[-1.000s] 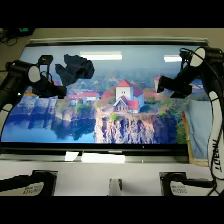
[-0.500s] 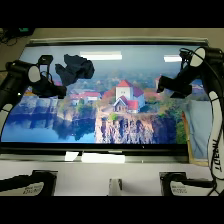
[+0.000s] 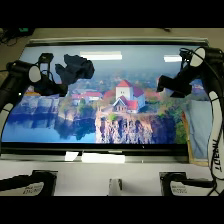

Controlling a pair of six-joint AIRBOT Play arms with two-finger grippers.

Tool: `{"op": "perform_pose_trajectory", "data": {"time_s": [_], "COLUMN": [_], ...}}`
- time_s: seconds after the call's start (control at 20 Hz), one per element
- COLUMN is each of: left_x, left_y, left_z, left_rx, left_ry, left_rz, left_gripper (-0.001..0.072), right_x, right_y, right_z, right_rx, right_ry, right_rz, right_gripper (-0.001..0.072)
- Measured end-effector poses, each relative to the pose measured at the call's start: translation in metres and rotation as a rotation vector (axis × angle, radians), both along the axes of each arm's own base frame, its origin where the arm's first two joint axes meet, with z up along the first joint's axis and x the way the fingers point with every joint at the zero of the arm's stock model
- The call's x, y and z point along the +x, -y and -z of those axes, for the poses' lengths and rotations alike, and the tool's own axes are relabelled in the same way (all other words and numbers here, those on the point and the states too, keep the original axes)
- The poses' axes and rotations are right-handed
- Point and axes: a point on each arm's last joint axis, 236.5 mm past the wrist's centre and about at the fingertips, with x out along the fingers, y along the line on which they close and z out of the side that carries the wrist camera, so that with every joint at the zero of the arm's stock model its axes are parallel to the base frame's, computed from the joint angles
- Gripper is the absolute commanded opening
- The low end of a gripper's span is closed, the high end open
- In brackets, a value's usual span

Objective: Fold the shirts.

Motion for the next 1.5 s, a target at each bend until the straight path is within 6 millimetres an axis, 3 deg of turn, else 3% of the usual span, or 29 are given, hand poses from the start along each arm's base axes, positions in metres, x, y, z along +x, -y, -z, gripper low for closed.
{"op": "perform_pose_trajectory", "data": {"time_s": [0.2, 0.35, 0.55, 0.75, 1.05, 1.1, 1.15, 1.2, 1.3, 1.4, 1.5], "left_x": [0.04, 0.081, 0.134, 0.166, 0.204, 0.209, 0.214, 0.217, 0.221, 0.222, 0.223], "left_y": [0.015, 0.014, -0.006, -0.01, -0.006, -0.006, -0.006, -0.007, -0.008, -0.006, -0.003], "left_z": [-0.012, -0.011, 0.034, 0.081, 0.115, 0.117, 0.118, 0.121, 0.125, 0.127, 0.116], "left_rx": [-0.057, -0.107, -0.204, -0.324, -0.416, -0.425, -0.437, -0.442, -0.458, -0.476, -0.5], "left_ry": [0.166, 0.235, 0.128, 0.059, 0.127, 0.143, 0.161, 0.167, 0.177, 0.179, 0.189], "left_rz": [0.018, -0.028, -0.144, -0.211, -0.254, -0.259, -0.267, -0.278, -0.301, -0.315, -0.319], "left_gripper": [0.059, 0.0683, 0.072, 0.072, 0.071, 0.0597, 0.0441, 0.0364, 0.0048, 0.0027, 0.0026], "right_x": [0.009, 0.019, 0.031, 0.034, 0.033, 0.032, 0.032, 0.031, 0.03, 0.03, 0.031], "right_y": [0.0, -0.001, -0.008, -0.022, -0.04, -0.043, -0.047, -0.049, -0.056, -0.06, -0.062], "right_z": [-0.002, -0.005, -0.009, -0.013, -0.017, -0.018, -0.019, -0.02, -0.022, -0.024, -0.025], "right_rx": [0.002, 0.006, 0.038, 0.09, 0.167, 0.179, 0.195, 0.207, 0.235, 0.255, 0.267], "right_ry": [0.039, 0.083, 0.131, 0.151, 0.155, 0.155, 0.153, 0.15, 0.15, 0.15, 0.157], "right_rz": [0.004, 0.009, 0.003, -0.027, -0.053, -0.056, -0.059, -0.06, -0.063, -0.065, -0.064], "right_gripper": [0.0664, 0.0663, 0.0663, 0.0663, 0.0663, 0.0664, 0.0664, 0.0664, 0.0664, 0.0664, 0.0663]}}
